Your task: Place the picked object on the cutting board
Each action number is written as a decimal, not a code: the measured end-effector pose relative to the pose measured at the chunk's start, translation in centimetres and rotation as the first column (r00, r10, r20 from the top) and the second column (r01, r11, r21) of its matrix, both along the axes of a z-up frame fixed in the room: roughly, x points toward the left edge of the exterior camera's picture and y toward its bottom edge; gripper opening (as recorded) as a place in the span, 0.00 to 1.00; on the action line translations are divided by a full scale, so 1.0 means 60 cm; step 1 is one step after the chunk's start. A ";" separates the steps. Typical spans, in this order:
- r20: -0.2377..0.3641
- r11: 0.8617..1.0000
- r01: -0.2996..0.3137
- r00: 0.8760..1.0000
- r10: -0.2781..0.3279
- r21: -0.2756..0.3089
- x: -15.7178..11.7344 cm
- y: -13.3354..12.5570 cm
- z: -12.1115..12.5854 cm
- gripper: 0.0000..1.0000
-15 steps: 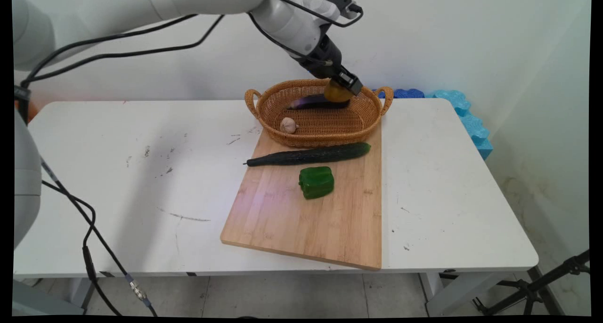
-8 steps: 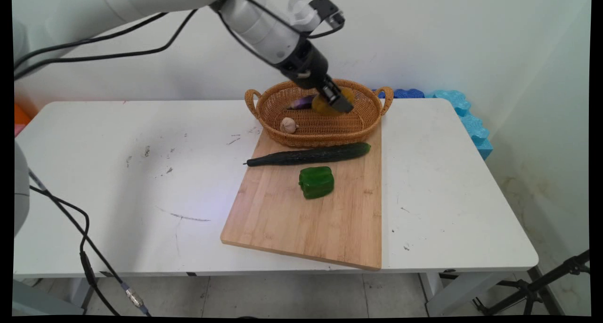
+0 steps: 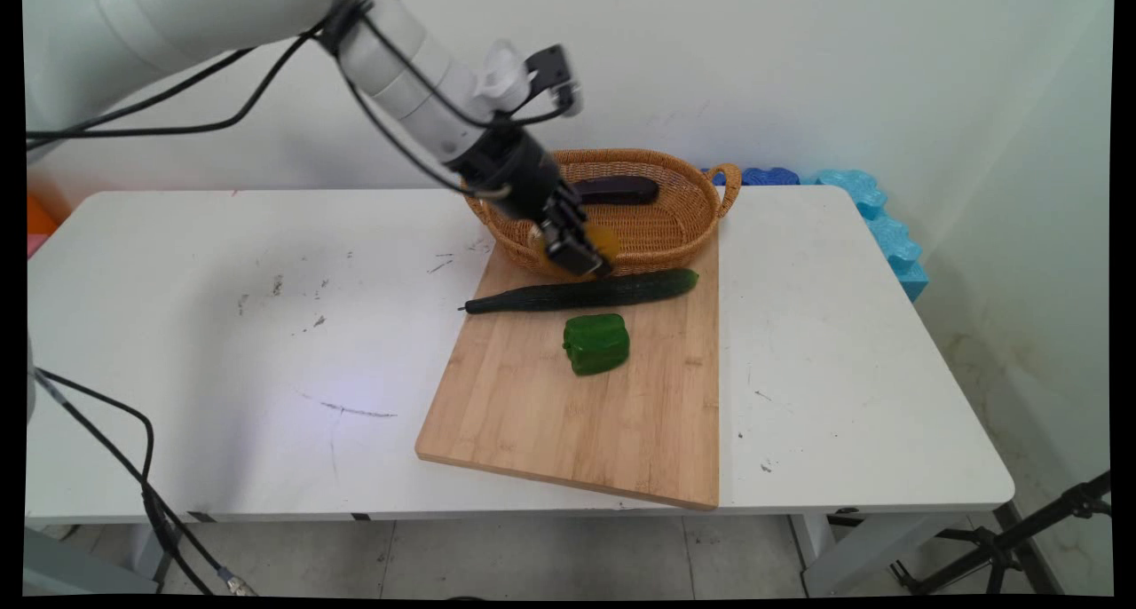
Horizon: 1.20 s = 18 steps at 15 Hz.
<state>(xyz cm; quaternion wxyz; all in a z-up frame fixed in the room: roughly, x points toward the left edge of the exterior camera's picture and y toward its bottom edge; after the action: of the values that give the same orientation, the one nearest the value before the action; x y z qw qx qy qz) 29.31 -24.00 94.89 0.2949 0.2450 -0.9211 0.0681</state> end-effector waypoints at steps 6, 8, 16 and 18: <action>0.038 0.995 0.080 0.996 -0.082 0.059 0.064 0.048 -0.047 0.00; 0.050 0.992 0.096 0.994 -0.100 0.078 0.083 0.060 -0.069 0.00; 0.077 0.985 0.125 0.988 -0.135 0.119 0.120 0.073 -0.153 0.00; 0.078 0.985 0.125 0.988 -0.135 0.122 0.122 0.071 -0.170 0.00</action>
<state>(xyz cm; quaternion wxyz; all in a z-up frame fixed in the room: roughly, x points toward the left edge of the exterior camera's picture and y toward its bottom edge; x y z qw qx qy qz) 36.65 -19.75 84.68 0.2441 0.1979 -0.9493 0.0051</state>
